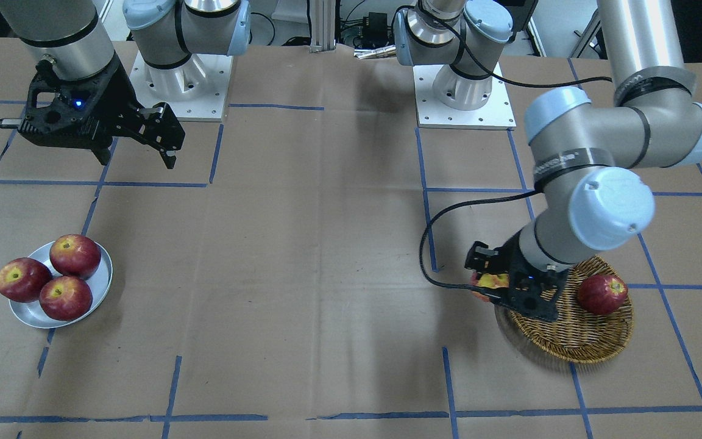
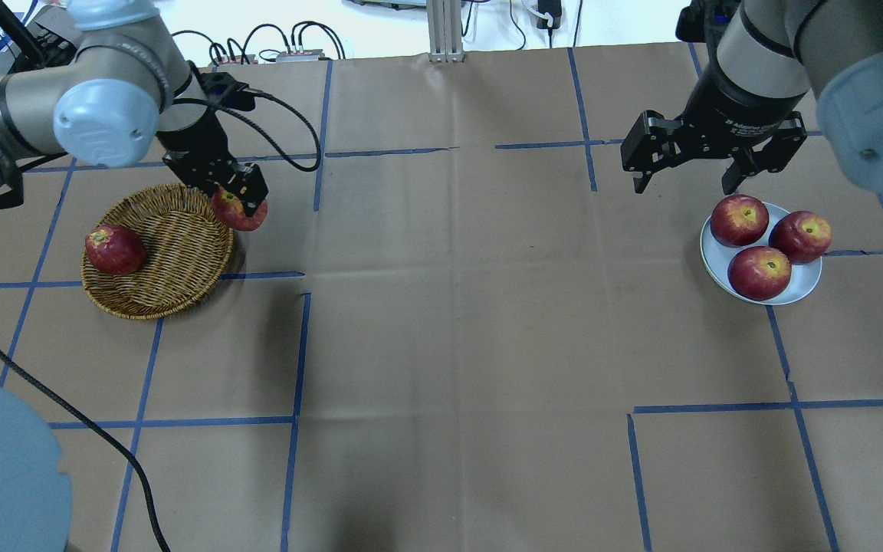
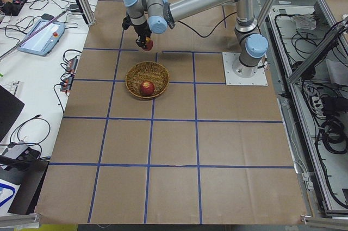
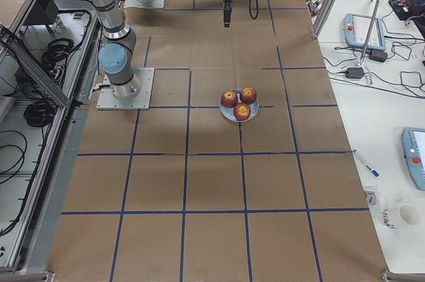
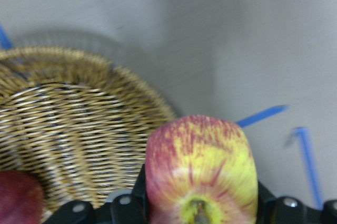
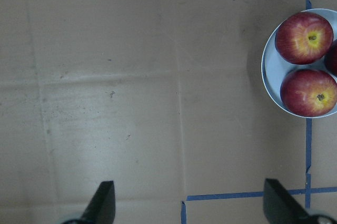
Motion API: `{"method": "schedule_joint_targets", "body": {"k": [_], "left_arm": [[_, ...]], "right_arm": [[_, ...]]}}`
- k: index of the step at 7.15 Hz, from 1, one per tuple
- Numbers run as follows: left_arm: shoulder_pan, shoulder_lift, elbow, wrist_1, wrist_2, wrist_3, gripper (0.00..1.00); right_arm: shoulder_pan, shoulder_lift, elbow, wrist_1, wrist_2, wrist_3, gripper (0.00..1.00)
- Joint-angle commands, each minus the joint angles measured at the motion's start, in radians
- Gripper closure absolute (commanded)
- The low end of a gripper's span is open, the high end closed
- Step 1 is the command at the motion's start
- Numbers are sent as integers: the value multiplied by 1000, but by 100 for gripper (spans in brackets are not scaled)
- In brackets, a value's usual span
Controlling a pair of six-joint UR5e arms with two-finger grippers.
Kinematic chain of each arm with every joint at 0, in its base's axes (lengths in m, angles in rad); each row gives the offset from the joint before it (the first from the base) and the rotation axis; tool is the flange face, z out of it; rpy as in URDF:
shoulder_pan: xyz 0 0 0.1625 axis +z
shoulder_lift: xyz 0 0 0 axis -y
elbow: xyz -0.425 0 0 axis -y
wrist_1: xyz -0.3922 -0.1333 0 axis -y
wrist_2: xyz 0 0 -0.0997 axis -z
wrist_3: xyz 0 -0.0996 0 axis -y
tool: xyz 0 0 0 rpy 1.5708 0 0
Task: Transfer apple from basket to plate
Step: 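Carry the apple with the left gripper toward the table center and lower it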
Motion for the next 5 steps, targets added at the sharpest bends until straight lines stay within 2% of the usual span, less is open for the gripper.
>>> {"method": "schedule_joint_targets", "body": {"k": [1,2,3,4,5], "left_arm": [[-200,-21,51,-8,-15,-285,62],[-263,-56,53,-5,-17,-350,62],[-318,-86,53,51,-20,-441,62],[-352,-128,50,86,-69,-490,62],[-365,-177,42,164,-104,-524,53]], "right_arm": [[0,2,0,0,0,-1,0],[0,2,0,0,0,-1,0],[0,2,0,2,0,-1,0],[0,2,0,0,0,-1,0],[0,2,0,0,0,-1,0]]}}
